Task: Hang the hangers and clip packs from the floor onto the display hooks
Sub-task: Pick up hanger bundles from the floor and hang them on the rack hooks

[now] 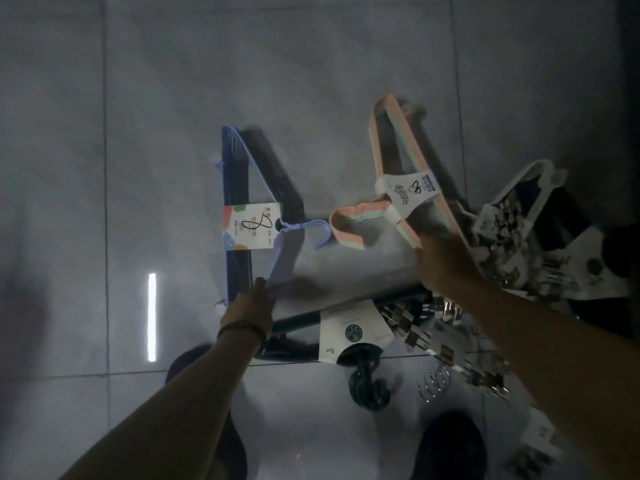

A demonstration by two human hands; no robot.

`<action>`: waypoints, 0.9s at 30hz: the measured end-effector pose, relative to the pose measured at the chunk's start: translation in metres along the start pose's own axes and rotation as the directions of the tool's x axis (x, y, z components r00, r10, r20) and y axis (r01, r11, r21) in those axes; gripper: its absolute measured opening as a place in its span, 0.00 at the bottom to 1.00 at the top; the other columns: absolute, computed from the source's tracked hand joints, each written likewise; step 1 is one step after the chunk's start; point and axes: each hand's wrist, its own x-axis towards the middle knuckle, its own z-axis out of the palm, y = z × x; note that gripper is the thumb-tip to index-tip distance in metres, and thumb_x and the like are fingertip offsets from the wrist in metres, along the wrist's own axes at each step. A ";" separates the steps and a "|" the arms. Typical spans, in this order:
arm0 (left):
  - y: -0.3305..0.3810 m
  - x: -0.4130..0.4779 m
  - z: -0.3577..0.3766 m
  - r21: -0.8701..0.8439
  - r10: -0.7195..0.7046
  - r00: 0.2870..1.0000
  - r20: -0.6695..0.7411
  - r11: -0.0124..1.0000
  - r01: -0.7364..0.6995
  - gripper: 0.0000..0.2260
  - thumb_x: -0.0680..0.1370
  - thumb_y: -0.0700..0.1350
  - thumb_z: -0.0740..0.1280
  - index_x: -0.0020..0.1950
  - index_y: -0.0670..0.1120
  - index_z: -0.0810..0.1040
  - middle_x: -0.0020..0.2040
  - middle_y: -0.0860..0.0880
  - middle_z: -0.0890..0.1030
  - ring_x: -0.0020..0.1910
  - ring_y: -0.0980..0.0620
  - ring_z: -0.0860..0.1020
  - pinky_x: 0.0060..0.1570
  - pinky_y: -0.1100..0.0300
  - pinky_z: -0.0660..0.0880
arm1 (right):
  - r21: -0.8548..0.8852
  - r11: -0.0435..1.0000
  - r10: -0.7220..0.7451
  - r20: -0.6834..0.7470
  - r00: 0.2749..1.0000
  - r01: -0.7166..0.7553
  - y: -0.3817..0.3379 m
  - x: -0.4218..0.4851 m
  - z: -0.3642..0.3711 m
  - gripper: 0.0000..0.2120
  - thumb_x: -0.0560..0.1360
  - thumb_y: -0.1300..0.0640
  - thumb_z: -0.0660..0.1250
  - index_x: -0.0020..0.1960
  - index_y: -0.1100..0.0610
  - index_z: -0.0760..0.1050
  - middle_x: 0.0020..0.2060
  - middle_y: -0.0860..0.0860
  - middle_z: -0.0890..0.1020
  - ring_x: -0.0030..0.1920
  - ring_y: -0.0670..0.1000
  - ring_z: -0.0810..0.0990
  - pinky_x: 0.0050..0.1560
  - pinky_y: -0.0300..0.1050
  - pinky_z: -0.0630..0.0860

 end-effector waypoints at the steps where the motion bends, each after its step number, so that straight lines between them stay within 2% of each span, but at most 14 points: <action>1: 0.001 -0.001 -0.003 -0.023 0.013 1.000 -0.004 1.000 -0.013 0.10 0.84 0.48 0.63 0.64 0.51 0.68 0.50 0.47 0.82 0.46 0.44 0.84 0.47 0.44 0.86 | 0.020 1.000 0.006 -0.067 0.998 -0.005 0.003 0.001 -0.001 0.12 0.86 0.57 0.60 0.66 0.60 0.75 0.56 0.61 0.82 0.59 0.64 0.81 0.53 0.54 0.78; 3: 0.004 -0.010 -0.010 -0.062 0.016 0.999 -0.037 0.998 -0.018 0.09 0.85 0.50 0.62 0.64 0.51 0.70 0.50 0.46 0.83 0.47 0.44 0.84 0.48 0.44 0.85 | 0.109 0.994 0.018 -0.171 0.985 0.000 0.005 -0.002 -0.010 0.14 0.86 0.56 0.61 0.70 0.59 0.72 0.65 0.63 0.78 0.67 0.65 0.77 0.58 0.55 0.79; 5: 0.007 -0.024 -0.016 -0.110 0.012 0.995 -0.102 0.994 -0.023 0.10 0.85 0.47 0.62 0.67 0.51 0.71 0.51 0.46 0.83 0.51 0.43 0.84 0.52 0.44 0.84 | 0.214 0.976 0.009 -0.199 0.980 0.034 0.006 -0.005 -0.018 0.15 0.85 0.58 0.62 0.70 0.59 0.70 0.71 0.61 0.73 0.71 0.65 0.73 0.59 0.51 0.78; 8: 0.012 -0.048 -0.031 -0.240 -0.036 0.971 -0.236 0.971 -0.022 0.13 0.84 0.40 0.61 0.68 0.52 0.69 0.50 0.46 0.81 0.53 0.41 0.84 0.51 0.43 0.84 | 0.297 0.952 0.000 -0.223 0.975 0.068 0.006 -0.017 -0.028 0.15 0.84 0.59 0.64 0.70 0.59 0.70 0.72 0.59 0.71 0.70 0.63 0.73 0.59 0.50 0.77; 10: 0.018 -0.063 -0.050 -0.265 -0.054 0.953 -0.299 0.964 -0.028 0.12 0.84 0.40 0.60 0.66 0.53 0.67 0.53 0.43 0.83 0.50 0.38 0.83 0.48 0.41 0.83 | 0.324 0.944 0.024 -0.251 0.968 0.061 0.002 -0.032 -0.035 0.15 0.85 0.58 0.63 0.70 0.60 0.70 0.72 0.60 0.71 0.69 0.64 0.74 0.58 0.50 0.76; 12: 0.026 -0.078 -0.075 -0.255 -0.027 0.929 -0.369 0.964 -0.074 0.09 0.84 0.52 0.59 0.63 0.52 0.67 0.51 0.43 0.84 0.46 0.38 0.83 0.45 0.41 0.83 | 0.383 0.923 0.067 -0.263 0.962 0.040 -0.006 -0.048 -0.044 0.19 0.85 0.56 0.62 0.75 0.58 0.68 0.73 0.60 0.71 0.69 0.64 0.75 0.60 0.53 0.78; 14: 0.032 -0.097 -0.105 -0.263 0.003 0.920 -0.393 0.958 -0.115 0.21 0.80 0.66 0.59 0.64 0.54 0.67 0.47 0.48 0.83 0.42 0.42 0.82 0.42 0.44 0.84 | 0.492 0.870 0.092 -0.223 0.970 0.030 -0.015 -0.065 -0.060 0.21 0.85 0.54 0.62 0.77 0.52 0.65 0.73 0.60 0.72 0.66 0.63 0.78 0.57 0.54 0.82; 16: 0.031 -0.112 -0.134 -0.234 0.051 0.930 -0.365 0.962 -0.144 0.23 0.77 0.68 0.67 0.63 0.55 0.68 0.46 0.52 0.81 0.40 0.47 0.82 0.41 0.48 0.85 | 0.629 0.776 0.097 -0.192 0.977 0.047 -0.020 -0.080 -0.080 0.20 0.85 0.52 0.61 0.76 0.46 0.64 0.67 0.60 0.77 0.57 0.60 0.85 0.43 0.51 0.86; 18: 0.025 -0.116 -0.164 -0.091 0.142 0.952 -0.271 0.981 -0.172 0.16 0.79 0.63 0.67 0.59 0.56 0.70 0.45 0.53 0.82 0.40 0.50 0.83 0.41 0.49 0.85 | 0.688 0.724 0.107 -0.184 0.977 0.051 -0.021 -0.095 -0.107 0.18 0.85 0.52 0.62 0.75 0.48 0.65 0.61 0.61 0.80 0.47 0.58 0.87 0.34 0.44 0.83; 21: 0.026 -0.118 -0.208 0.156 0.277 0.960 0.030 0.948 -0.278 0.10 0.82 0.59 0.65 0.58 0.55 0.75 0.46 0.53 0.83 0.44 0.54 0.82 0.49 0.52 0.84 | 0.665 0.743 0.089 -0.205 0.975 0.072 -0.018 -0.112 -0.138 0.18 0.85 0.51 0.63 0.74 0.51 0.68 0.56 0.61 0.83 0.42 0.56 0.87 0.35 0.49 0.85; 23: 0.037 -0.116 -0.227 0.262 0.336 0.926 0.169 0.891 -0.371 0.16 0.78 0.59 0.71 0.64 0.59 0.75 0.52 0.54 0.83 0.50 0.53 0.82 0.55 0.51 0.82 | 0.623 0.779 0.072 -0.208 0.975 0.076 -0.017 -0.121 -0.149 0.18 0.84 0.49 0.63 0.73 0.50 0.68 0.55 0.59 0.83 0.43 0.58 0.87 0.39 0.55 0.86; 25: 0.049 -0.104 -0.231 0.305 0.374 0.911 0.175 0.859 -0.412 0.20 0.75 0.62 0.73 0.65 0.65 0.73 0.55 0.56 0.83 0.53 0.51 0.82 0.58 0.51 0.80 | 0.617 0.783 0.051 -0.188 0.981 0.077 -0.019 -0.128 -0.151 0.17 0.84 0.48 0.63 0.71 0.51 0.70 0.54 0.59 0.83 0.44 0.58 0.86 0.38 0.55 0.86; 27: 0.059 -0.083 -0.218 0.414 0.401 0.908 0.120 0.811 -0.413 0.15 0.79 0.63 0.68 0.66 0.67 0.75 0.58 0.57 0.83 0.58 0.50 0.81 0.63 0.50 0.75 | 0.628 0.773 0.028 -0.174 0.984 0.089 -0.021 -0.131 -0.144 0.15 0.82 0.46 0.62 0.65 0.53 0.72 0.47 0.60 0.84 0.39 0.57 0.86 0.34 0.57 0.85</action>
